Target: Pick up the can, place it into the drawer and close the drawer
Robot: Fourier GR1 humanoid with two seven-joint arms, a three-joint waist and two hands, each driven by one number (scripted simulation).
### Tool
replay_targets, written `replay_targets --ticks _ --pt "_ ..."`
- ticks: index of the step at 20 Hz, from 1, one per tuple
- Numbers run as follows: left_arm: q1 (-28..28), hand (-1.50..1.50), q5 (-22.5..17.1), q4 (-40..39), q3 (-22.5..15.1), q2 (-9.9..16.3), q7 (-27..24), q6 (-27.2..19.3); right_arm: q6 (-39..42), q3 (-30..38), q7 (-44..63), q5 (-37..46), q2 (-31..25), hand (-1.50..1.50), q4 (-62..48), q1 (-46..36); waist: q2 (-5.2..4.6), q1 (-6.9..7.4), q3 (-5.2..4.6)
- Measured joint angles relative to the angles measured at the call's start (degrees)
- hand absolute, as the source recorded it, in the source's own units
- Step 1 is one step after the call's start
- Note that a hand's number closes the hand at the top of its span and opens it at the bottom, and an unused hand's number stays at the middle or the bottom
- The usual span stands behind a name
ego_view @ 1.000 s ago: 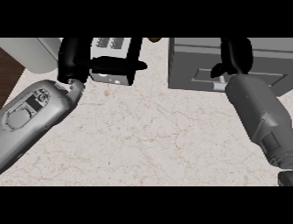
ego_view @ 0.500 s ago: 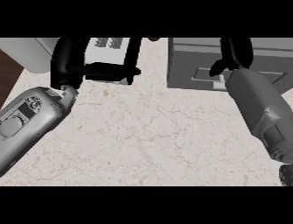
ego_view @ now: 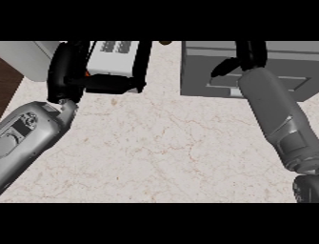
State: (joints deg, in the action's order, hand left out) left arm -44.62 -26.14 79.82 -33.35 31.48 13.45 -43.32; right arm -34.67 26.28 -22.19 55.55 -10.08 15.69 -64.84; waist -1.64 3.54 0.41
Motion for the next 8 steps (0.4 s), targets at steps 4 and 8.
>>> replay_targets --ticks 4,8 --pt "2.19 -1.5 0.09 0.23 0.78 0.57 -0.96 0.39 3.9 5.4 -3.56 -6.97 2.23 -1.5 1.19 -0.82 0.31 -0.8 -0.02" --pt "3.65 -1.5 0.91 1.0 1.03 -0.18 -1.14 -0.31 6.83 9.23 -5.99 -12.16 3.25 -1.5 1.66 -1.59 0.42 -1.16 -0.08"
